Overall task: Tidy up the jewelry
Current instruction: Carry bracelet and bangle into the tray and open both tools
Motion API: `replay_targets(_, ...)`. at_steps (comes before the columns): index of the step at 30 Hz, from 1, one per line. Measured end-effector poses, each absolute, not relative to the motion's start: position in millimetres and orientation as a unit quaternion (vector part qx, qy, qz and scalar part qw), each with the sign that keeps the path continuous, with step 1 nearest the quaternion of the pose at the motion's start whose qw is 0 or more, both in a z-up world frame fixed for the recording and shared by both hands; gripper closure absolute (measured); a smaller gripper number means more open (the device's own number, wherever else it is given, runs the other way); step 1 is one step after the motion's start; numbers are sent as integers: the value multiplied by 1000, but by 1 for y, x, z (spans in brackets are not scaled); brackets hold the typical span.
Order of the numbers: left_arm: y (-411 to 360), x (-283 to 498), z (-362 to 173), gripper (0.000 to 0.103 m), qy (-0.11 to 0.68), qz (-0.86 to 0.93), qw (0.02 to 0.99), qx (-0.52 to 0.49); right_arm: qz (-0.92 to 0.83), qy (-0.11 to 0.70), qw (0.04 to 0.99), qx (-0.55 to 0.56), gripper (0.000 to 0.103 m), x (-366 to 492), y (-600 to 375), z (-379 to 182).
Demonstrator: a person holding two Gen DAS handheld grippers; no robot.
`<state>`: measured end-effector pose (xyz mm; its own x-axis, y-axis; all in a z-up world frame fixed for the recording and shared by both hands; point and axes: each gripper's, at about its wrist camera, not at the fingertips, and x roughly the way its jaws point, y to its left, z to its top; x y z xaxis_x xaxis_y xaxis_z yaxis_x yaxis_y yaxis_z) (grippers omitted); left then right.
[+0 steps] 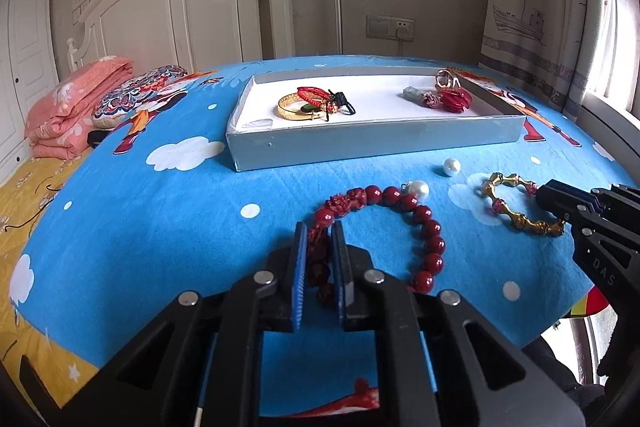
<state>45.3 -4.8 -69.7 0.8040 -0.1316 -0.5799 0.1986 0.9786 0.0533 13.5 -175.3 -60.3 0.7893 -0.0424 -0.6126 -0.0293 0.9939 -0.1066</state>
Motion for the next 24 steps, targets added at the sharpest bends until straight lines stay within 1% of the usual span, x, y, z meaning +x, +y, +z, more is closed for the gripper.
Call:
replay_targets(10, 5, 30, -57, 93, 275, -84, 957, 41, 15, 259, 965, -35, 93, -6, -169, -32)
replay_targets(18, -1, 14, -31, 93, 239, -89, 966, 41, 32, 228, 973, -25, 93, -19, -163, -10)
replay_targets(24, -6, 5, -22, 93, 228, -94, 968, 46, 38, 224, 973, -27, 93, -22, -159, -6)
